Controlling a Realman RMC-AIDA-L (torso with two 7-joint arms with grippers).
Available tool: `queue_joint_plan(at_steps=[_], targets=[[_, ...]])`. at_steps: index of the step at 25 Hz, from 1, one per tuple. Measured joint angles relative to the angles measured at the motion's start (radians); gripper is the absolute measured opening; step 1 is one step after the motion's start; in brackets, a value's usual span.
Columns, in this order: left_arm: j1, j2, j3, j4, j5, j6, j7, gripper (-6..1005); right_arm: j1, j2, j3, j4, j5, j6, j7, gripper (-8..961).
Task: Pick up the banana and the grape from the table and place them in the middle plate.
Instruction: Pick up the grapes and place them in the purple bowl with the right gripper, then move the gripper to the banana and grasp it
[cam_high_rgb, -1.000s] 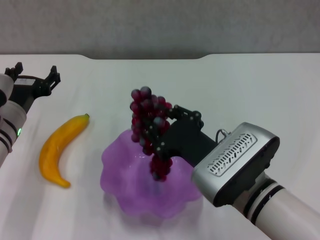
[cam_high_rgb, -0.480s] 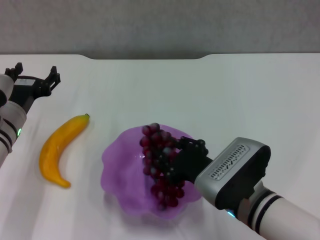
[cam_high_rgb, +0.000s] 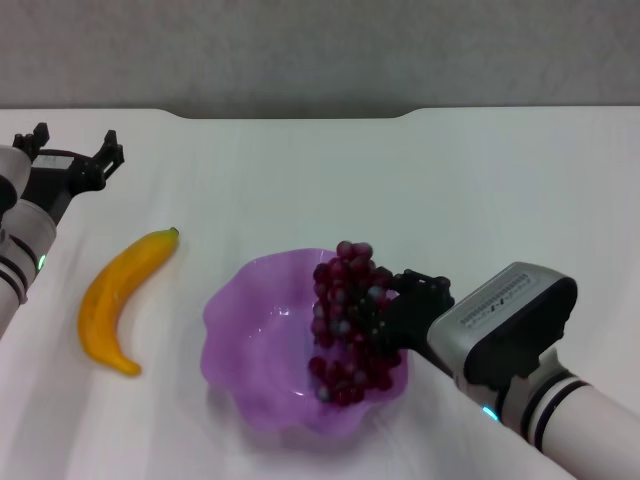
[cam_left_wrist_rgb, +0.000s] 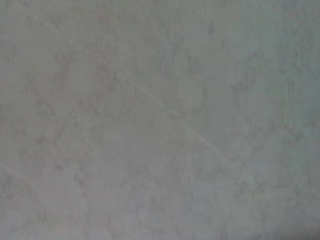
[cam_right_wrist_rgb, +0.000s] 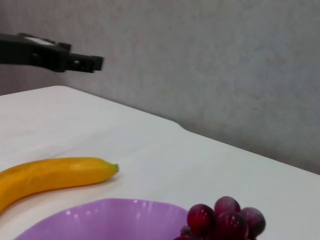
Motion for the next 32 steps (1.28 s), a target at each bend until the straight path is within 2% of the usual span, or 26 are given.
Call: queue_joint_plan(at_steps=[7,13,16,21,28,32], targets=[[-0.005,0.000,0.000,0.002,0.000,0.000,0.000,881,0.015,0.001,0.008,0.023,-0.001,-0.010,0.011,379],[-0.005,0.000,0.000,0.002,0.000,0.000,0.000,880,0.026,0.001,0.002,0.032,-0.003,-0.017,0.012,569],[-0.005,0.000,0.000,0.002,0.000,0.000,0.000,880,0.024,0.002,-0.005,0.028,-0.007,-0.045,0.010,803],[-0.005,0.000,0.000,0.004,0.000,0.000,0.000,880,0.010,0.002,-0.004,0.027,-0.005,-0.117,0.004,897],[-0.001,0.000,0.000,0.004,0.000,0.000,0.000,879,-0.046,-0.003,0.055,0.037,-0.009,-0.255,0.002,892],[0.000,0.000,0.000,0.004,-0.003,0.000,0.000,879,-0.073,-0.004,0.149,0.055,-0.010,-0.273,0.003,889]])
